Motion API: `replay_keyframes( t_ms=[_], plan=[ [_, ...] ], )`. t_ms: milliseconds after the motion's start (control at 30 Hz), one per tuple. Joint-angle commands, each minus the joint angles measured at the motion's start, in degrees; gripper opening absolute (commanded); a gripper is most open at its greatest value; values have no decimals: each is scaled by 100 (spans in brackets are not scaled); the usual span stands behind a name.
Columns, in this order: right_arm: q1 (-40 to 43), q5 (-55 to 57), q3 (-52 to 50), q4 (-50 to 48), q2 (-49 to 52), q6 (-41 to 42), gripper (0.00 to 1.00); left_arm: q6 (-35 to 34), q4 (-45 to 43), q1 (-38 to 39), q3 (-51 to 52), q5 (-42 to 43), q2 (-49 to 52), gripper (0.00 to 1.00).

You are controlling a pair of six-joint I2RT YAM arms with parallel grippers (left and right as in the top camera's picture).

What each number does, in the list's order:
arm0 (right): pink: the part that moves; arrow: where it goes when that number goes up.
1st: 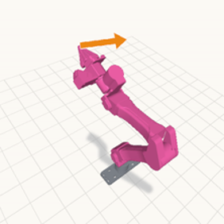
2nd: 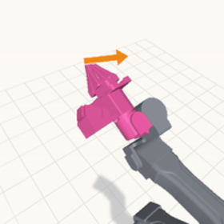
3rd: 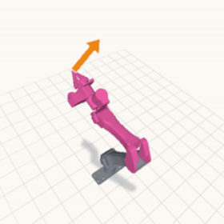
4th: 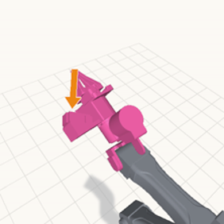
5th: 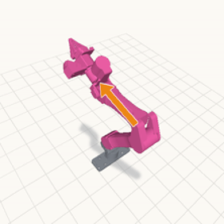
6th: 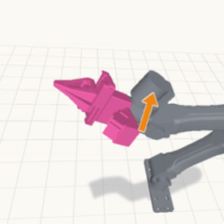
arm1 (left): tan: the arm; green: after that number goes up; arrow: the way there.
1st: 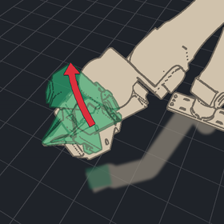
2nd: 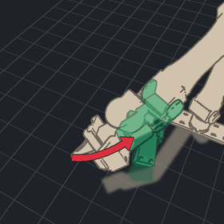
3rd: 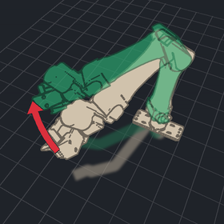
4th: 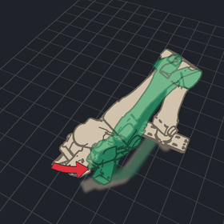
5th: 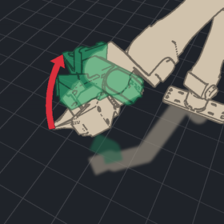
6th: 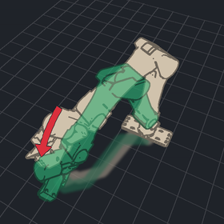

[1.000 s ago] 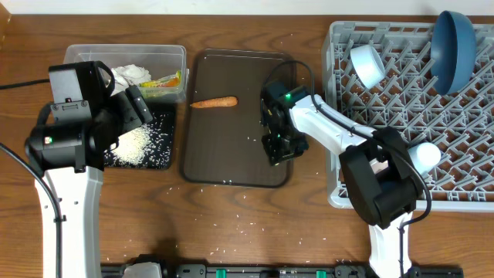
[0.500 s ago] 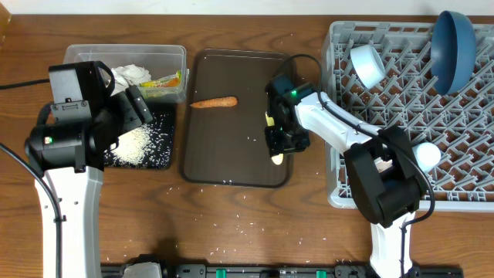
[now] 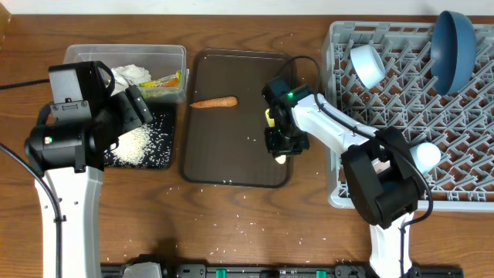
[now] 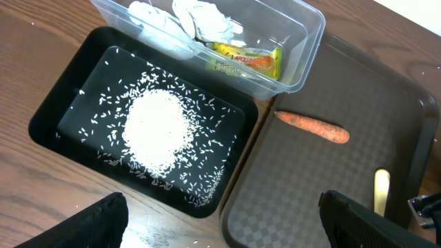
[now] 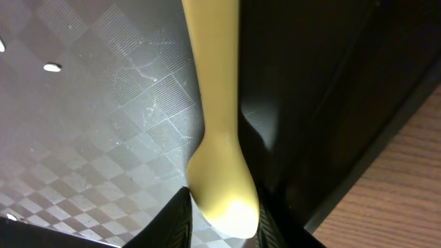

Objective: Sort waste into correct bins and load items into the dishwasher rack

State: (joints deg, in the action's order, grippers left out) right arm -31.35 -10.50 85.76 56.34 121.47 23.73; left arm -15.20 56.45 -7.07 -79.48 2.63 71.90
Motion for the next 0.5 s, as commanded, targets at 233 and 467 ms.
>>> replay_keyframes(
  t_ms=[233,467],
  plan=[
    [-50,81,-122,-20,260,-22,3,-9,9,-24,-26,-15,-42,91],
    [24,92,374,129,118,-306,1,-9,9,-24,-26,-13,-42,91]
  ],
)
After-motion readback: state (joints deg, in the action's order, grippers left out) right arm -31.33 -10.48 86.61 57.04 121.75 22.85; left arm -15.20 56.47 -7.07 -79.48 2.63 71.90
